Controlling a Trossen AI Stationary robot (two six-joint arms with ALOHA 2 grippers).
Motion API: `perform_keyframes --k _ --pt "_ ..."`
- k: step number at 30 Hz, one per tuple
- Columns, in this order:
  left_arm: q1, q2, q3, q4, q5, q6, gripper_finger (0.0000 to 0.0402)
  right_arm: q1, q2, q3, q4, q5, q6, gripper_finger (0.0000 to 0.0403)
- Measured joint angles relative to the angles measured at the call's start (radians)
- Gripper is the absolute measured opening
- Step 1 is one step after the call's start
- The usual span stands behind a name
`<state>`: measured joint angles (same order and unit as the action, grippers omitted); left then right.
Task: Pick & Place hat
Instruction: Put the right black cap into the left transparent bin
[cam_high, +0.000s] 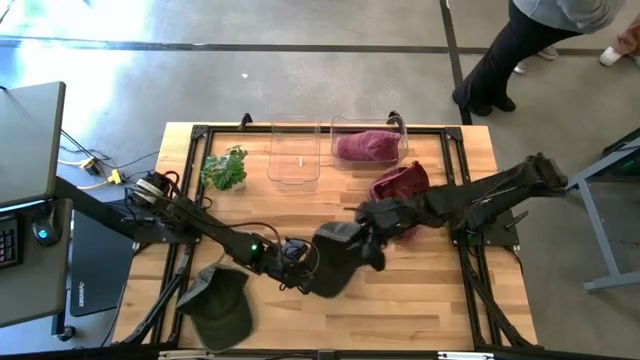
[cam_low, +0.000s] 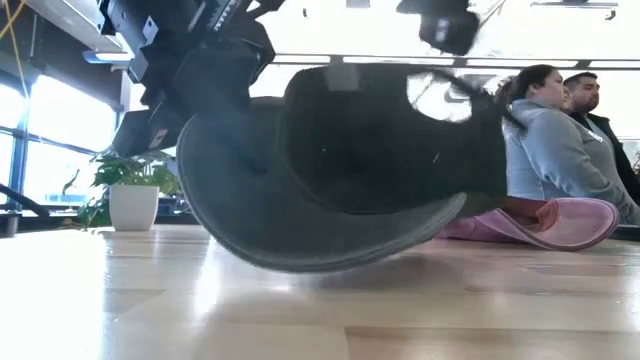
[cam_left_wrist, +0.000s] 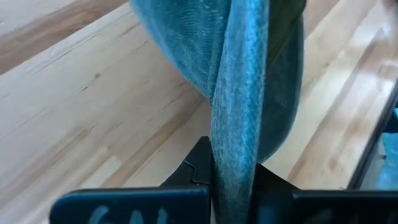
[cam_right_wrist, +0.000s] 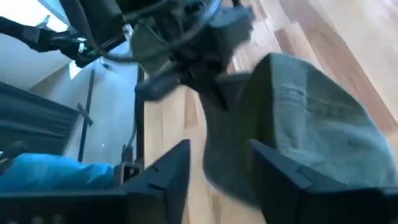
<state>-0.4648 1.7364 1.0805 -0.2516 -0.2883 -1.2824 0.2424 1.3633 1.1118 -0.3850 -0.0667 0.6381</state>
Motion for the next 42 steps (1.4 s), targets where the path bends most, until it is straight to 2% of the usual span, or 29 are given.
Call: perform_keyframes --k 2,4,6,8,10,12,14,17,20,25,28,32,34,38,42 --pt "0.0 -0.001 0.0 0.017 0.007 0.015 0.0002 -0.014 -0.045 0.001 -0.1 0.039 0.044 0.0176" --pt "0.0 -0.001 0.0 0.019 0.013 0.02 0.0002 -0.026 -0.071 0.001 -0.232 0.155 0.115 0.0179" --pt "0.0 -0.001 0.0 0.026 0.013 0.02 0.0001 -0.034 -0.073 -0.012 -0.34 0.28 0.204 0.0161" --pt "0.0 -0.001 0.0 0.037 0.012 0.021 0.0001 -0.048 -0.061 -0.054 -0.36 0.339 0.282 0.0125" --pt "0.0 -0.001 0.0 0.054 0.011 0.021 0.0001 -0.067 -0.041 -0.105 -0.3 0.296 0.314 0.0079" --pt "0.0 -0.001 0.0 0.085 0.009 0.02 0.0001 -0.073 -0.009 -0.156 -0.177 0.207 0.329 0.003" --pt "0.001 -0.001 0.0 0.107 0.0 0.012 0.0001 -0.067 0.031 -0.189 -0.04 0.125 0.334 0.001" --pt "0.001 -0.002 0.0 0.135 -0.019 -0.016 0.0 -0.039 0.084 -0.198 0.13 0.069 0.382 0.0022" --pt "0.0 -0.031 -0.001 0.147 -0.06 -0.031 0.0 -0.012 0.147 -0.176 0.189 0.069 0.397 0.0011" --pt "0.002 -0.064 -0.001 0.211 -0.11 -0.005 0.0 0.009 0.25 -0.143 0.169 0.199 0.381 0.0009" --pt "0.001 -0.066 -0.001 0.209 -0.112 -0.011 0.0 0.006 0.238 -0.114 0.134 0.201 0.357 0.0005" --pt "0.0 -0.067 -0.001 0.208 -0.099 -0.029 0.0 -0.004 0.169 -0.065 0.108 0.103 0.298 0.0004" --pt "0.0 -0.067 -0.001 0.211 -0.093 -0.023 0.0 -0.007 0.136 -0.05 0.086 0.088 0.282 0.0006" --pt "0.0 -0.067 -0.001 0.259 -0.077 0.033 0.0 -0.011 0.104 -0.047 0.052 0.222 0.28 0.0002" --pt "0.0 -0.067 -0.001 0.327 -0.031 0.112 0.0 -0.047 0.124 -0.047 0.094 0.251 0.271 0.0003"
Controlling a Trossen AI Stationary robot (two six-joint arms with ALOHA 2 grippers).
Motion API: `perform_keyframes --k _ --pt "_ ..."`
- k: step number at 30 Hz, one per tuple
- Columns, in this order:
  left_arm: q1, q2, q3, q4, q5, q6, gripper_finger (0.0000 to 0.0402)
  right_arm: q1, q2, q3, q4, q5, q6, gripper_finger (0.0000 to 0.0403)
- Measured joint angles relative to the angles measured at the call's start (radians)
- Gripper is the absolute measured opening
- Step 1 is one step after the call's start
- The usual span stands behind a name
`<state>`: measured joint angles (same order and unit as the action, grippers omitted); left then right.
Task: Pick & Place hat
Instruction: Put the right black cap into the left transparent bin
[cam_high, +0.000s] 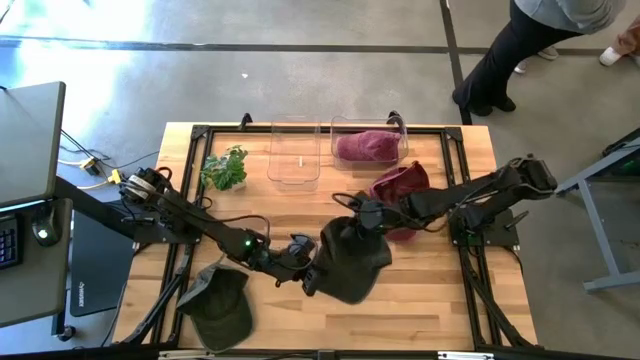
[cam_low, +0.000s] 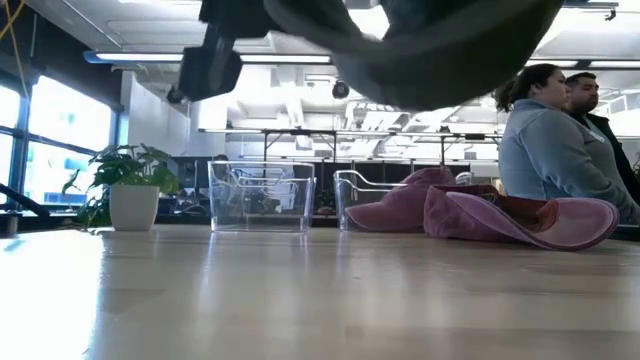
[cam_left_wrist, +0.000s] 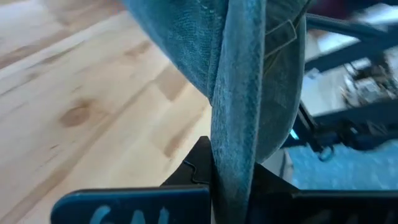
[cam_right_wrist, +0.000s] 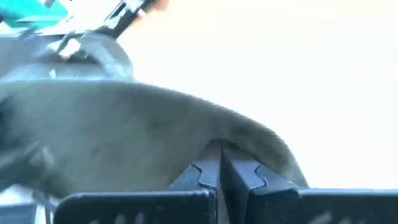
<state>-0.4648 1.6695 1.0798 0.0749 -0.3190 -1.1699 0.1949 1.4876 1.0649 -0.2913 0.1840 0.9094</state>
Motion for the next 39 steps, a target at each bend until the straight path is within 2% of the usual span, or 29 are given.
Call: perform_keyframes --k 5,10,16,19,22,25,28,32,37,39 --pt "0.001 0.0 0.0 0.032 0.017 0.031 0.0 -0.033 0.032 0.0 0.052 -0.026 -0.02 0.0002" --pt "0.0 0.0 0.0 0.01 0.027 0.009 0.0 -0.028 -0.051 0.017 -0.009 -0.107 -0.021 0.0002" --pt "0.0 0.0 0.0 0.008 0.062 -0.009 0.0 -0.027 -0.106 0.016 -0.281 -0.231 -0.06 0.0001" --pt "0.0 0.0 0.0 0.034 0.087 -0.01 0.0 -0.031 -0.101 0.011 -0.372 -0.224 -0.105 0.0001" --pt "0.001 0.0 0.0 0.064 0.113 -0.017 0.0 -0.025 -0.097 0.004 -0.372 -0.153 -0.129 0.0001" --pt "0.001 0.0 0.0 0.056 0.147 -0.03 0.0 -0.022 -0.126 0.027 -0.353 -0.179 -0.161 0.0002" --pt "0.0 0.0 0.0 0.056 0.186 -0.034 0.0 -0.008 -0.184 0.065 -0.347 -0.233 -0.286 0.0003" --pt "0.001 -0.003 0.0 0.057 0.24 -0.033 0.0 0.011 -0.27 0.103 -0.378 -0.305 -0.557 0.0022" --pt "0.0 -0.012 0.0 0.109 0.363 -0.031 0.0 0.032 -0.311 0.128 -0.494 -0.502 -0.944 0.0098" --pt "0.0 -0.012 0.0 0.154 0.413 -0.03 0.0 0.063 -0.308 0.127 -0.526 -0.54 -1.102 0.0137"
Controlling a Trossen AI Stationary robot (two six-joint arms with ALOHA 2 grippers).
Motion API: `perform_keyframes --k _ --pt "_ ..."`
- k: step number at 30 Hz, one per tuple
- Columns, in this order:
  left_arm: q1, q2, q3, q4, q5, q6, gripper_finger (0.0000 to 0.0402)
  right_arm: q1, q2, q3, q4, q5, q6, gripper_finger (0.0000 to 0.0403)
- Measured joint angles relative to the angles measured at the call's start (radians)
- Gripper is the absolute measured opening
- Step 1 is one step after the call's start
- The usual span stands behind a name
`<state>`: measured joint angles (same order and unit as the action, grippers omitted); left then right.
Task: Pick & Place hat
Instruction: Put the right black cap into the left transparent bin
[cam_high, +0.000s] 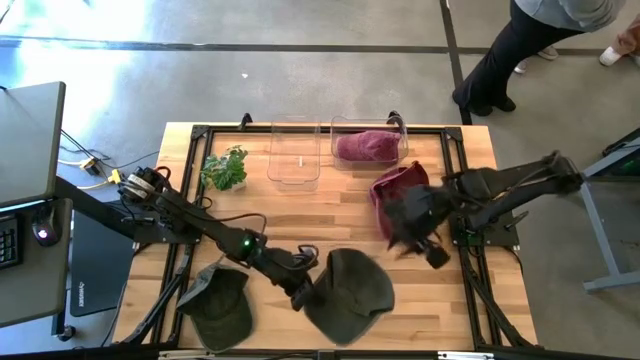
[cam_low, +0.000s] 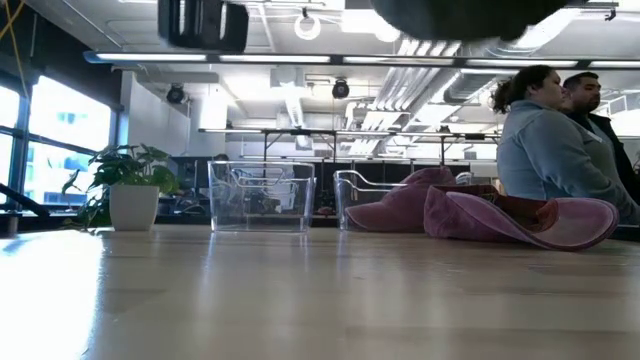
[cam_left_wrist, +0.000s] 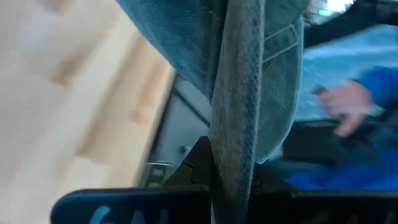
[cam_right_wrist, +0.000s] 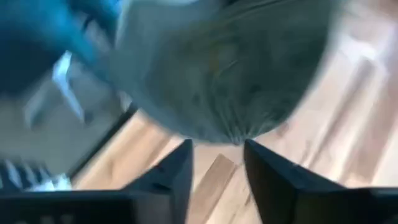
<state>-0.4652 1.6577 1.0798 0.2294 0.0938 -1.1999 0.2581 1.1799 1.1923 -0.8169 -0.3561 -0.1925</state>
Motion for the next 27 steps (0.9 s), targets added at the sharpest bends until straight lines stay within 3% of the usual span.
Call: perform_keyframes --k 5,7,10,14,18,21,24,27 --pt "0.0 0.0 0.0 0.068 0.066 0.0 0.0 0.106 0.035 0.0 0.015 0.029 -0.31 0.0228" --pt "0.001 0.0 0.0 0.07 0.08 -0.001 0.0 0.161 0.055 0.0 0.032 0.106 -0.417 0.025" --pt "0.001 0.0 0.0 0.074 0.08 -0.001 0.0 0.227 0.088 0.0 0.07 0.239 -0.551 0.0263" --pt "0.001 0.0 0.0 0.085 0.081 0.0 0.0 0.281 0.145 -0.013 0.152 0.322 -0.671 0.0256" --pt "0.001 0.0 0.0 0.084 0.08 0.018 0.0 0.307 0.21 -0.031 0.198 0.417 -0.693 0.0216" --pt "0.001 0.0 0.0 0.082 0.08 0.024 0.0 0.317 0.235 -0.031 0.21 0.478 -0.641 0.0143" --pt "0.001 0.0 0.0 0.082 0.08 0.062 0.0003 0.321 0.235 -0.031 0.213 0.441 -0.554 0.0044" --pt "0.021 0.0 0.0 0.047 0.096 0.125 0.002 0.318 0.234 -0.028 0.213 0.401 -0.409 0.002"
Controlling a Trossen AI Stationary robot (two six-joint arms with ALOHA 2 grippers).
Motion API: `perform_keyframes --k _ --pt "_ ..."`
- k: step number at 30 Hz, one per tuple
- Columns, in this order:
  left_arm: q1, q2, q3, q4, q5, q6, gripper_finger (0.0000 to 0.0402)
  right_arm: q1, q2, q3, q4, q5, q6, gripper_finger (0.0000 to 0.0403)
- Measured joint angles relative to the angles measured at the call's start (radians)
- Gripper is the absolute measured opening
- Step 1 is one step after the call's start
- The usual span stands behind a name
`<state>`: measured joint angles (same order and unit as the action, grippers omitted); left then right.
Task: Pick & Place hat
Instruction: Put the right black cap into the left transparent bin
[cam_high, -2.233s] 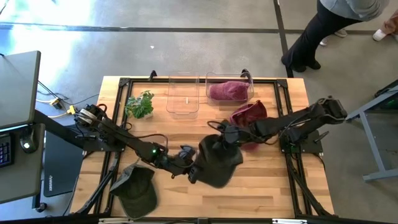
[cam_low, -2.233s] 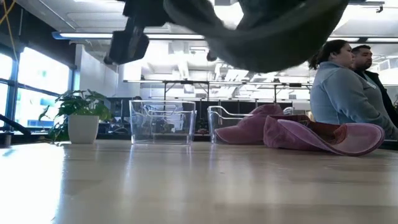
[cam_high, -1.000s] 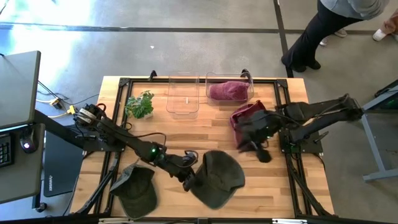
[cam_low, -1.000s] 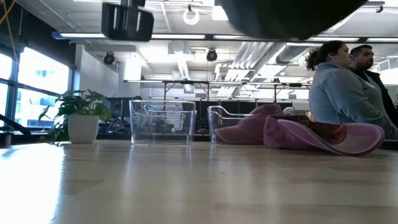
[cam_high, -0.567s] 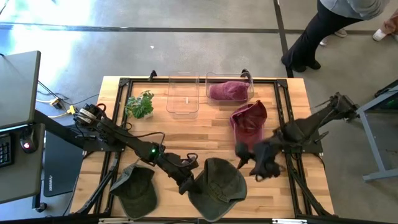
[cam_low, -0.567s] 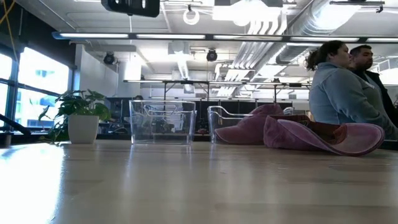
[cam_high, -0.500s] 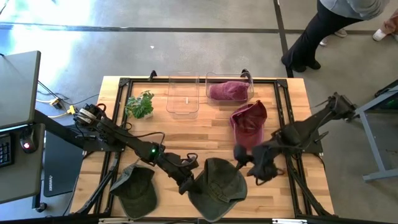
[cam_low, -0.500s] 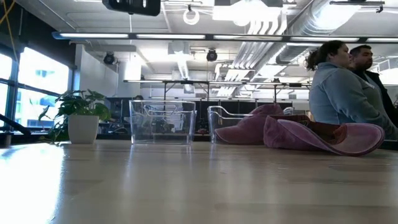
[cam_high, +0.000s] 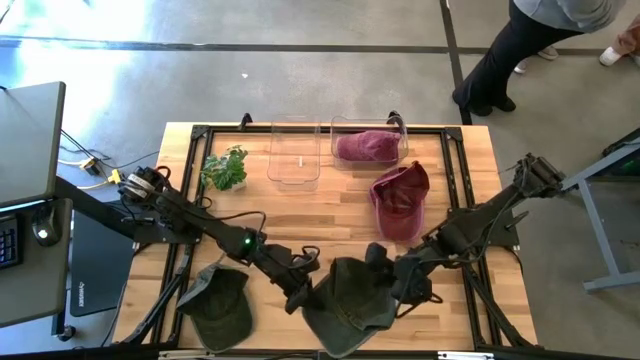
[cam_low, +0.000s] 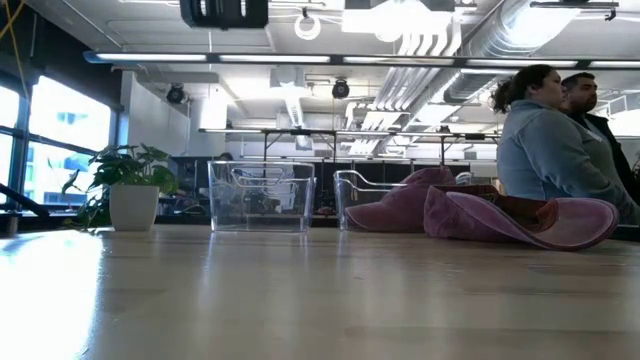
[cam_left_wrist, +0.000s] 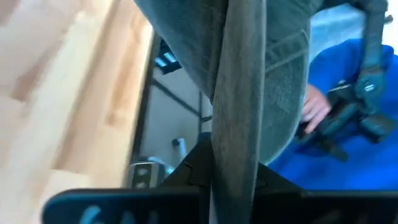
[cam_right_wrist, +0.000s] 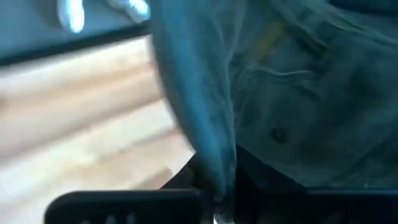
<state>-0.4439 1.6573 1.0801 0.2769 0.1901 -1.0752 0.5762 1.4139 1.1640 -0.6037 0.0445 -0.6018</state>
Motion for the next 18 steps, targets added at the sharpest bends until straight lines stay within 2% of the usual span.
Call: perform_keyframes --k 3,7,9,12,16,18 --pt "0.047 0.0 0.0 -0.099 0.104 0.044 0.0059 -0.018 0.0 0.0 -0.002 -0.044 0.221 0.0024" --pt "0.129 0.0 0.0 -0.284 0.332 0.089 0.0124 -0.073 0.0 0.0 0.019 -0.142 0.497 0.0009" --pt "0.167 -0.001 0.0 -0.396 0.374 0.127 0.0148 -0.107 0.0 0.0 0.032 -0.177 0.637 0.0014" --pt "0.206 -0.06 -0.002 -0.625 0.314 0.219 0.0163 -0.17 0.0 0.0 0.039 -0.26 0.808 0.0009" --pt "0.237 -0.17 0.025 -0.896 0.149 0.287 0.0164 -0.254 0.0 0.0 0.077 -0.36 1.029 0.0009" --pt "0.236 -0.228 0.062 -0.958 0.056 0.303 0.0164 -0.298 0.0 0.0 0.139 -0.426 1.12 0.0011"
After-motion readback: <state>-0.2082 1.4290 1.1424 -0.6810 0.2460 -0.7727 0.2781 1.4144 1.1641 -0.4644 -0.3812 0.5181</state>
